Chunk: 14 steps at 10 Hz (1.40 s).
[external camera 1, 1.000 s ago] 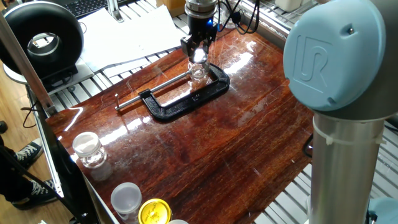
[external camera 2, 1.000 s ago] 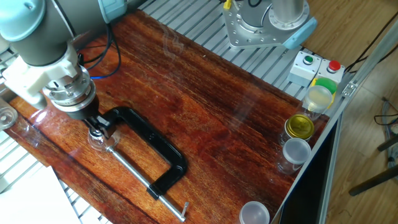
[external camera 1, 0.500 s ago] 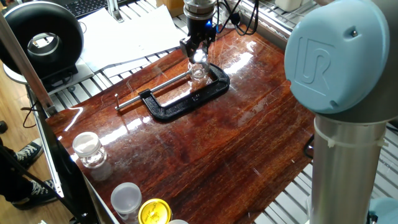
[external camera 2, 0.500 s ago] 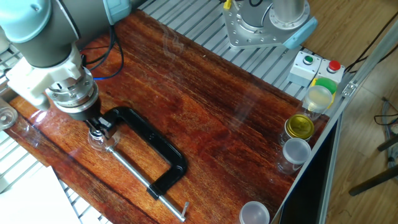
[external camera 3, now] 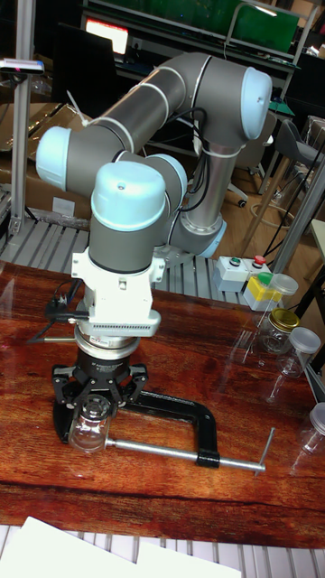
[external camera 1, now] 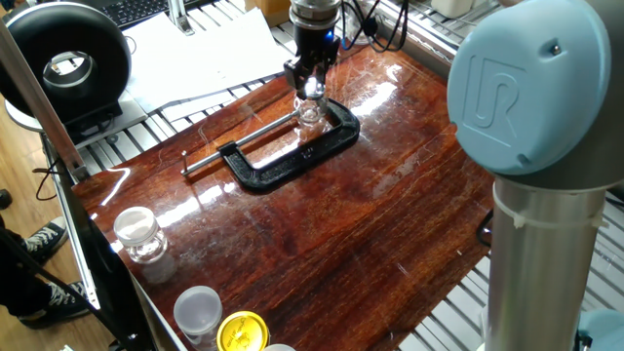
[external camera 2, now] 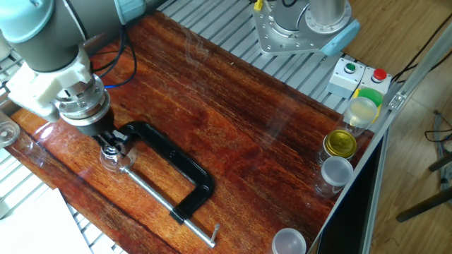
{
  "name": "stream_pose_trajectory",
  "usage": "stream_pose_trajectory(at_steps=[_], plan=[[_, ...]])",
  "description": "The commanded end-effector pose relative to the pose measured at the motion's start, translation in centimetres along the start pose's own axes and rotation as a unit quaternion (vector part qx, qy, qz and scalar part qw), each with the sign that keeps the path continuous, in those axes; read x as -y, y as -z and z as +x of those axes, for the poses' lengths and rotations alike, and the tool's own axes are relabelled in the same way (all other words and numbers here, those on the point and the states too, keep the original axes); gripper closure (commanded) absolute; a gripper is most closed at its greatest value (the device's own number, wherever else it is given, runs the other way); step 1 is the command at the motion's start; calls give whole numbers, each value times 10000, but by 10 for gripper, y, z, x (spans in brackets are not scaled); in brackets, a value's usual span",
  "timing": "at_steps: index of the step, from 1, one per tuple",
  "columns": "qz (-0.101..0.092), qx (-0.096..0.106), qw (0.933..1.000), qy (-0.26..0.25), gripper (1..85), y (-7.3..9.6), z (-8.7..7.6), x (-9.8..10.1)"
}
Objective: Unscrew the lid from the jar
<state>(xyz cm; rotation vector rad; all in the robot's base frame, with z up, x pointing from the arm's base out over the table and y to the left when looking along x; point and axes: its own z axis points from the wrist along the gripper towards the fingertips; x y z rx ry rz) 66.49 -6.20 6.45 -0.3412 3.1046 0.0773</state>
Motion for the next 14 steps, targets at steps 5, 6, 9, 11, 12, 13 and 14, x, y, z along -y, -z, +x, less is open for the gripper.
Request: stream_pose_trajectory(at_steps=[5,6,9,11,12,13,14], plan=[[-244,59,9854,1682,450,11,5,-4],[-182,86,9824,1855,450,8,3,-2],[185,256,9724,2311,470,-8,-6,-6],[170,416,9641,2618,473,-9,-8,-9],[172,405,9561,2897,470,-3,-6,-1],[166,391,9504,3080,463,3,-4,6],[144,396,9444,3260,463,6,-3,8]])
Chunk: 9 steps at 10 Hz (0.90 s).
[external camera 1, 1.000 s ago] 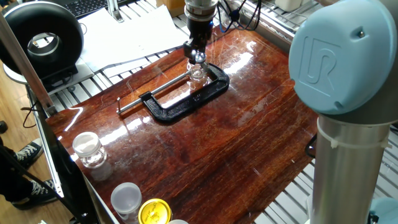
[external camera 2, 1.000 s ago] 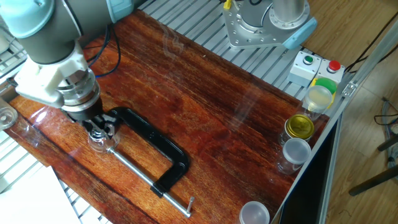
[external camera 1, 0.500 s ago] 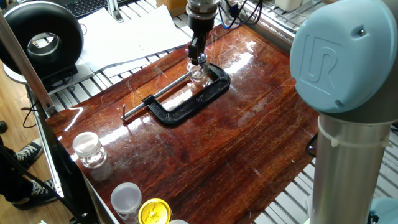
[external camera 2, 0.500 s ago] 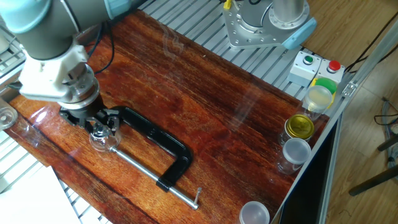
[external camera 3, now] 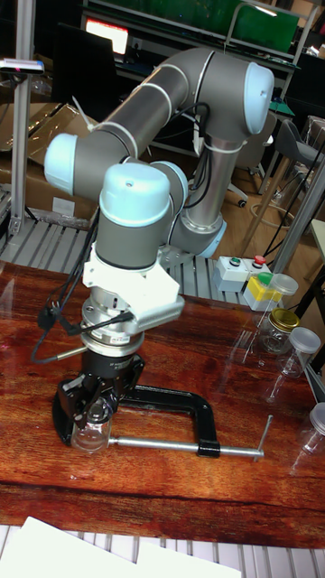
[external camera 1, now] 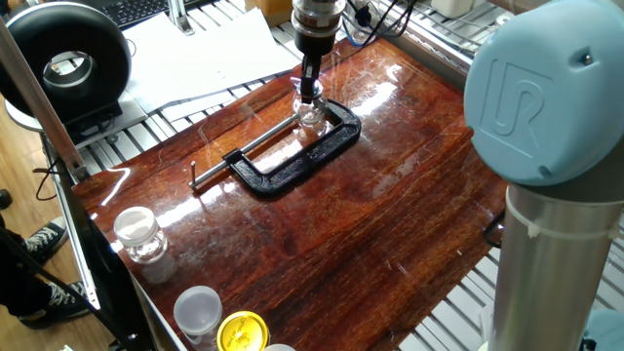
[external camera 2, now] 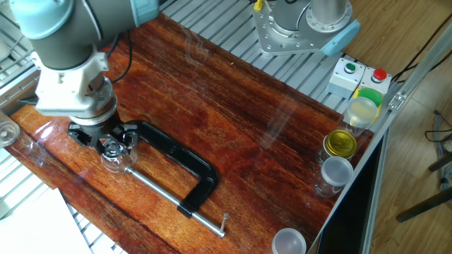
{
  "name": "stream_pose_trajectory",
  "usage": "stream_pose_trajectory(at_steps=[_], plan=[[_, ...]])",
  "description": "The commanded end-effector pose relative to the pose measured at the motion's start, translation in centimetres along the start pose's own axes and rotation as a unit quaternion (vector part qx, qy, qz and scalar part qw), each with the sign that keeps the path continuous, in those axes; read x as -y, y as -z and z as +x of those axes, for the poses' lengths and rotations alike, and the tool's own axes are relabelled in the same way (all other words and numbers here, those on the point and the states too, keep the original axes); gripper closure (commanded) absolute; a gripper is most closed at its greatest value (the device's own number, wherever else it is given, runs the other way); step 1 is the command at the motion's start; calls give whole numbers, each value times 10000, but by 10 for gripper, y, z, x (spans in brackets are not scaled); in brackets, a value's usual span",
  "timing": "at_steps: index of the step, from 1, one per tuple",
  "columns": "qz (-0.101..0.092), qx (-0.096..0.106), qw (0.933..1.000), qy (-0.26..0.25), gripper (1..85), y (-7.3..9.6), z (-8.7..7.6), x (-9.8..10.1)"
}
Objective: Unscrew the lid from the jar
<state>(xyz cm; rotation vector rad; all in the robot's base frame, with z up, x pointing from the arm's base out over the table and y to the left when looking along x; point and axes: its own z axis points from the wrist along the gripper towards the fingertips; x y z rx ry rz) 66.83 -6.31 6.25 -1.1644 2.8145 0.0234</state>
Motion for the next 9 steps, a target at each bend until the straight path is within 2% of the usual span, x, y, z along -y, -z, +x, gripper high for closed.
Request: stream_pose_trajectory(at_steps=[1,2,4,6,9], plan=[[37,104,9978,654,470,8,5,8],[96,142,9968,777,493,1,2,6],[210,148,9945,1013,487,-8,-4,8],[302,98,9898,1387,487,-5,-1,14],[304,77,9856,1661,490,4,4,18]])
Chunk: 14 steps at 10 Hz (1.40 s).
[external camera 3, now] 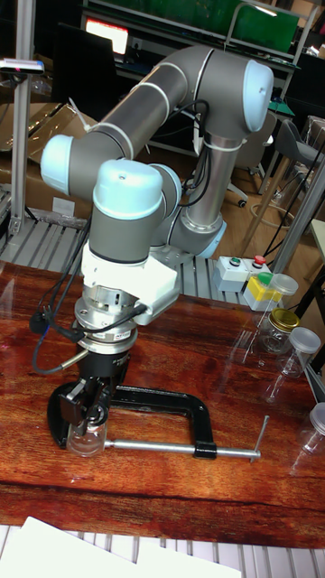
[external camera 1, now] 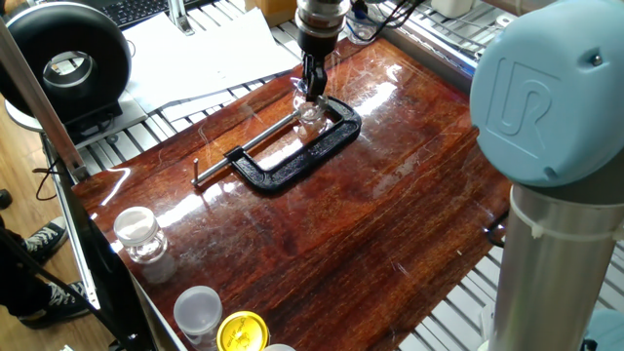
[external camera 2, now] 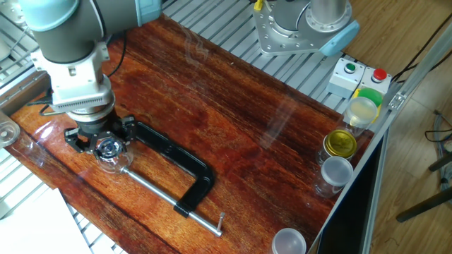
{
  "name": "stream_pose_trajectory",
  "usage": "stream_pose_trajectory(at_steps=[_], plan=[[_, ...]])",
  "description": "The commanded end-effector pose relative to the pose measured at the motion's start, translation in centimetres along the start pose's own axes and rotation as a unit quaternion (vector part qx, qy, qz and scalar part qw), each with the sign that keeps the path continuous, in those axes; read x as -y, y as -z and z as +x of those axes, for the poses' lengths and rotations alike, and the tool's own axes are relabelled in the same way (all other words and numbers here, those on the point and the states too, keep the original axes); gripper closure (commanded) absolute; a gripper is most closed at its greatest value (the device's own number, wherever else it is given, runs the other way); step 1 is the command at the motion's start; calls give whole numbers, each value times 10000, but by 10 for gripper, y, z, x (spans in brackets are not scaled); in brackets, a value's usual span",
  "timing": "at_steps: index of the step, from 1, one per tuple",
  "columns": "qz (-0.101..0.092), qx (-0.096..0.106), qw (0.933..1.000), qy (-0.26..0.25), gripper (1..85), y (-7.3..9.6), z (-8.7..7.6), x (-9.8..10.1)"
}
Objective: Unscrew the lid from the jar
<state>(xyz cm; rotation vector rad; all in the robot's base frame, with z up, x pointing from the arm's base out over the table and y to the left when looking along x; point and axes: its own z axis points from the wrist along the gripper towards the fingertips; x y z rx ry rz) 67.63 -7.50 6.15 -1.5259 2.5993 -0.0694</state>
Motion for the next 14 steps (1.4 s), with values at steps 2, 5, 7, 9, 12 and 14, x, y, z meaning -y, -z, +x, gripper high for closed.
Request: stream_pose_trajectory(at_steps=[2,5,7,9,12,14], plan=[[185,-151,9991,351,493,-1,-2,3],[434,-200,9959,769,493,-3,-10,11],[411,-52,9950,914,487,-1,-16,10],[412,112,9934,1063,477,-1,-25,9],[373,247,9909,1272,423,-2,-28,9],[367,265,9901,1329,360,-3,-28,9]])
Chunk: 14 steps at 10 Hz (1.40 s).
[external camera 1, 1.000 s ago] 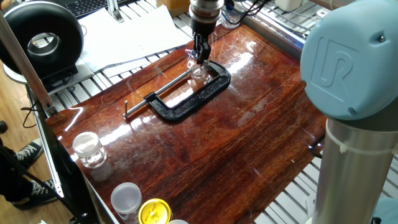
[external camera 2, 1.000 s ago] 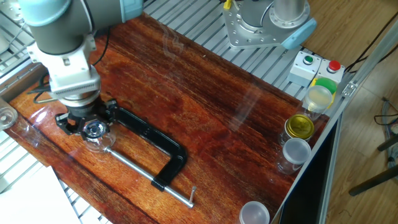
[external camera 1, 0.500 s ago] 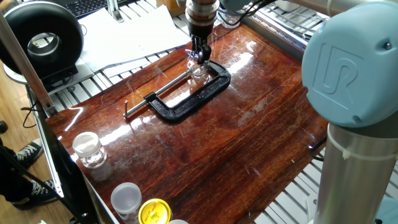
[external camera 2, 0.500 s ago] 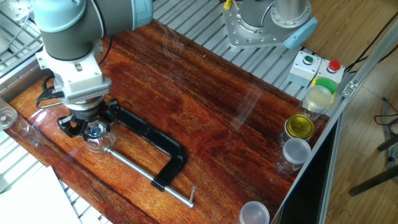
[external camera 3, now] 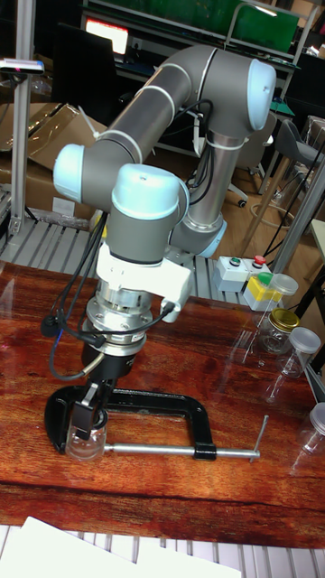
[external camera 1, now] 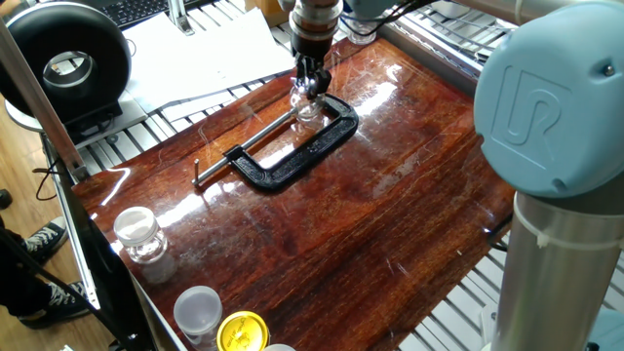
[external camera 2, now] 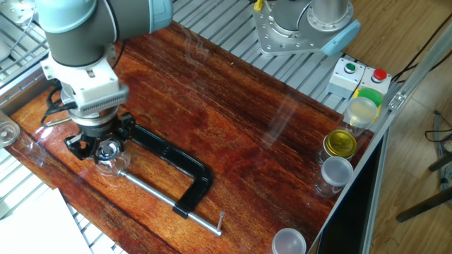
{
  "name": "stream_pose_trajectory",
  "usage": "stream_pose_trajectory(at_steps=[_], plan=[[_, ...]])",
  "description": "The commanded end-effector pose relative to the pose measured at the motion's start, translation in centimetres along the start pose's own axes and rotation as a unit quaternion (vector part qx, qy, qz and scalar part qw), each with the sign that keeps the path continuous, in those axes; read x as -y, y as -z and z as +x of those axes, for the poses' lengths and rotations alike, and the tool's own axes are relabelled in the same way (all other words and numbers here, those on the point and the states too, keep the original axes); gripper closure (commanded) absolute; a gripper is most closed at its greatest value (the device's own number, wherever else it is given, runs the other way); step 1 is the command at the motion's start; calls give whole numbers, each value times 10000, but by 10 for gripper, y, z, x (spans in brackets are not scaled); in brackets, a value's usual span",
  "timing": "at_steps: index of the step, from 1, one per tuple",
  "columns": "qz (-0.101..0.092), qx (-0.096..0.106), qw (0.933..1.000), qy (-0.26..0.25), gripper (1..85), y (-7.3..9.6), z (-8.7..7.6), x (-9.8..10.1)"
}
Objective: Unscrew the lid from the jar
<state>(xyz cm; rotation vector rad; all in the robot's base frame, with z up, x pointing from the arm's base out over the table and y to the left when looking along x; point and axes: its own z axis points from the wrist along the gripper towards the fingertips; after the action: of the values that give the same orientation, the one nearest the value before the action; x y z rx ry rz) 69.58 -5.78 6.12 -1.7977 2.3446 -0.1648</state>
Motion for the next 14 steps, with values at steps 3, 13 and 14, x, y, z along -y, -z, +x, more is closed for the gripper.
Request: stream_pose_trajectory(at_steps=[3,13,14], plan=[[-26,201,9997,157,277,2,-4,1],[-559,-587,9738,-2124,177,5,36,-30],[-655,-605,9612,-2610,177,6,34,-36]])
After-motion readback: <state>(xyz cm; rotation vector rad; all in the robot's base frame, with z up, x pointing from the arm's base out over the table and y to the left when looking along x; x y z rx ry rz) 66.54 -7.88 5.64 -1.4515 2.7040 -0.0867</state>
